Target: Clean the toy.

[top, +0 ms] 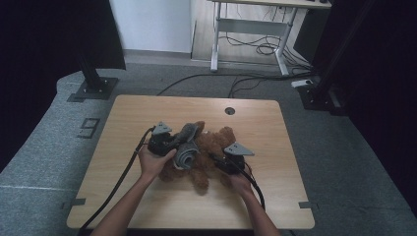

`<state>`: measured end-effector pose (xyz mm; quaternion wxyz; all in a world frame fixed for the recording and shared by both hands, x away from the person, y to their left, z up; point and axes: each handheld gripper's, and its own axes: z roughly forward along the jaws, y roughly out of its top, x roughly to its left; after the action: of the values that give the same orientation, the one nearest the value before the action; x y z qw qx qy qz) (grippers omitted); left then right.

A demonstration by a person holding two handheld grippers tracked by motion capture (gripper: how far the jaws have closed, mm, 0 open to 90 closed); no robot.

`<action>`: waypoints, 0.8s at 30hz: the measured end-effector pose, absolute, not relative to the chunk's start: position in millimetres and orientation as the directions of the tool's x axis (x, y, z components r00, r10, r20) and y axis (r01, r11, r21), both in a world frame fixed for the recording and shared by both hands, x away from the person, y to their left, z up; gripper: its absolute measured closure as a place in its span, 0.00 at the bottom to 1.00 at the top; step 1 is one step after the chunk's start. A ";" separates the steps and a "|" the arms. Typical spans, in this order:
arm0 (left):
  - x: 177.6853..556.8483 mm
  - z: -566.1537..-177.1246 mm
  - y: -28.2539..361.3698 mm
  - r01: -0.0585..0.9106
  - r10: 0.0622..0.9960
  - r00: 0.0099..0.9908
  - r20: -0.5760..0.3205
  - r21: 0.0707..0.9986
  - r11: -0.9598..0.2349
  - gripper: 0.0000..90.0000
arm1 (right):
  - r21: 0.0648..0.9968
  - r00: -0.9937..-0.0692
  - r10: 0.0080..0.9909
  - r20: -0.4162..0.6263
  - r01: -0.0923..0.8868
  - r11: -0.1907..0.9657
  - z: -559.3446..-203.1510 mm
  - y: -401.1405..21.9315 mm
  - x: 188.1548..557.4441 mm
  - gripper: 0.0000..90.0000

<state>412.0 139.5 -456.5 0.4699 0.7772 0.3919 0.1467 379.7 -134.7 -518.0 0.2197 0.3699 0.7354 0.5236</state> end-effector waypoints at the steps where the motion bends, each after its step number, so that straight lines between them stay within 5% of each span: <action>1: 413.9 -456.8 139.3 0.477 0.748 0.647 -0.146 0.843 -0.248 0.84 | 0.935 -0.631 0.774 0.050 0.303 0.186 -518.7 -134.5 379.5 0.68; 9: 396.1 -474.1 140.5 0.498 0.703 0.678 -0.212 0.837 -0.228 0.85 | 0.940 -0.694 0.719 -0.037 0.220 0.261 -526.7 -141.7 352.7 0.63; 15: 369.5 -484.1 143.1 0.477 0.671 0.706 -0.227 0.852 -0.214 0.86 | 0.931 -0.731 0.679 -0.068 0.199 0.308 -531.0 -149.0 326.3 0.49; 24: 354.1 -493.1 142.7 0.466 0.658 0.712 -0.244 0.865 -0.184 0.87 | 0.933 -0.726 0.675 0.129 0.319 0.165 -522.1 -177.7 316.7 0.26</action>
<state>354.1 142.7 -493.1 0.5223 0.7638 0.3680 0.0919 316.7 -177.7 -522.1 0.1606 0.3331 0.7461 0.5537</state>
